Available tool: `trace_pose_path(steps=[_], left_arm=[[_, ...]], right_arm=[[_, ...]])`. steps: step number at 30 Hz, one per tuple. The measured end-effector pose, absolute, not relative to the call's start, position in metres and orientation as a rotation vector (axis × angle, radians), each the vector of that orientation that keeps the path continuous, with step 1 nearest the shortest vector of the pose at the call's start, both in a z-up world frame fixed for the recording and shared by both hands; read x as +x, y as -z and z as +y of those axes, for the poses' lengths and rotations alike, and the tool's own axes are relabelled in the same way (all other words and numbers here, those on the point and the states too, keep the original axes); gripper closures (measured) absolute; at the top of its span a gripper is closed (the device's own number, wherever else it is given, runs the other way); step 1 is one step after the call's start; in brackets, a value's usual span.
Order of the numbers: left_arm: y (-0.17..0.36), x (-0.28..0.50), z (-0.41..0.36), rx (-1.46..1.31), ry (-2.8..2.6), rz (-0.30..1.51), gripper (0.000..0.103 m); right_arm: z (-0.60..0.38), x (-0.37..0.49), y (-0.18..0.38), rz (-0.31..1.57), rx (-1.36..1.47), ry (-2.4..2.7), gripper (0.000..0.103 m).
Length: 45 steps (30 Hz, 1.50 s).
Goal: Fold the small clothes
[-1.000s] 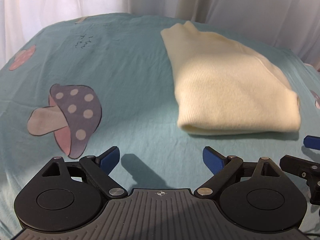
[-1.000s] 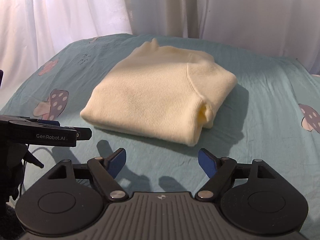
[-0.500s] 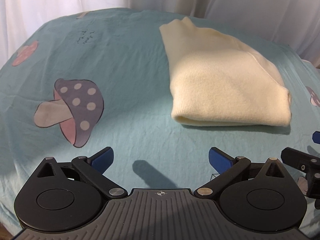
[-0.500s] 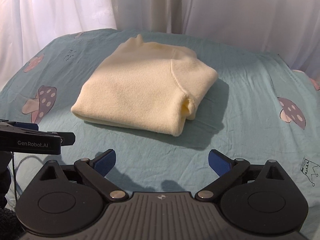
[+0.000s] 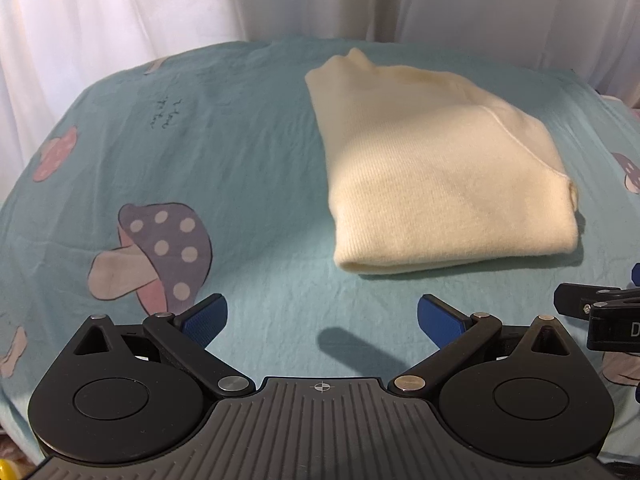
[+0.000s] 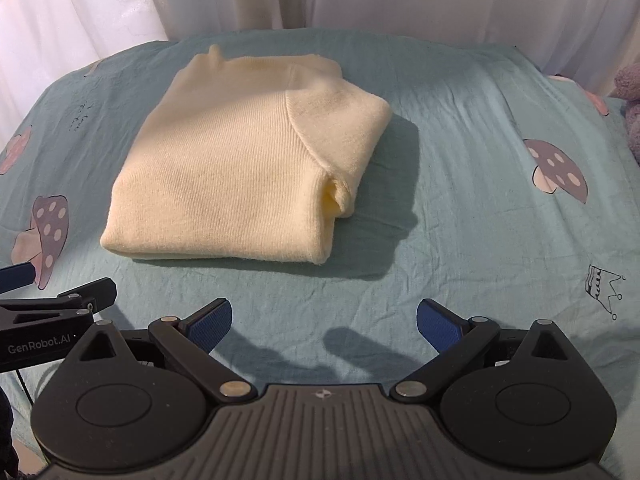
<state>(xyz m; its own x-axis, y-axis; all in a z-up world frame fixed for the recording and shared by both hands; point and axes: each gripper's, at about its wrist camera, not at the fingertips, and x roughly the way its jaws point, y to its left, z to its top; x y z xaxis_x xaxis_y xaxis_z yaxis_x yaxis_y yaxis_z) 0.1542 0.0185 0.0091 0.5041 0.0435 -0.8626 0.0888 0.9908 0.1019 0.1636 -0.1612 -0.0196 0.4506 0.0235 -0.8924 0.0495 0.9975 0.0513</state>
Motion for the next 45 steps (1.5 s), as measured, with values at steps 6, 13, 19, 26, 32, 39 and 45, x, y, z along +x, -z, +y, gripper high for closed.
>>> trace_pose_path(steps=[6, 13, 19, 26, 32, 39, 45], left_arm=[[-0.0084, 0.1541, 0.0176, 0.15, 0.02, 1.049, 0.0], [-0.0089, 0.1546, 0.0174, 0.154, 0.014, 1.049, 0.0], [-0.0067, 0.1562, 0.0152, 0.169, 0.014, 1.052, 0.0], [-0.0077, 0.1571, 0.0143, 0.17, 0.019, 1.058, 0.0], [-0.007, 0.1576, 0.0117, 0.173, 0.024, 1.065, 0.0], [-0.0061, 0.157, 0.0114, 0.177, 0.025, 1.07, 0.0], [-0.0052, 0.1571, 0.0116, 0.177, 0.028, 1.075, 0.0]], right_arm=[[-0.1588, 0.1639, 0.0189, 1.113, 0.059, 0.027, 0.004], [-0.159, 0.1658, 0.0202, 1.125, 0.061, 0.024, 0.004], [-0.16, 0.1669, 0.0211, 1.13, 0.064, 0.023, 0.004], [-0.1614, 0.1667, 0.0195, 1.122, 0.062, 0.018, 0.004], [-0.161, 0.1661, 0.0199, 1.126, 0.059, 0.021, 0.004], [-0.1621, 0.1664, 0.0209, 1.133, 0.066, 0.027, 0.004], [-0.1614, 0.1663, 0.0218, 1.137, 0.062, 0.027, 0.004]])
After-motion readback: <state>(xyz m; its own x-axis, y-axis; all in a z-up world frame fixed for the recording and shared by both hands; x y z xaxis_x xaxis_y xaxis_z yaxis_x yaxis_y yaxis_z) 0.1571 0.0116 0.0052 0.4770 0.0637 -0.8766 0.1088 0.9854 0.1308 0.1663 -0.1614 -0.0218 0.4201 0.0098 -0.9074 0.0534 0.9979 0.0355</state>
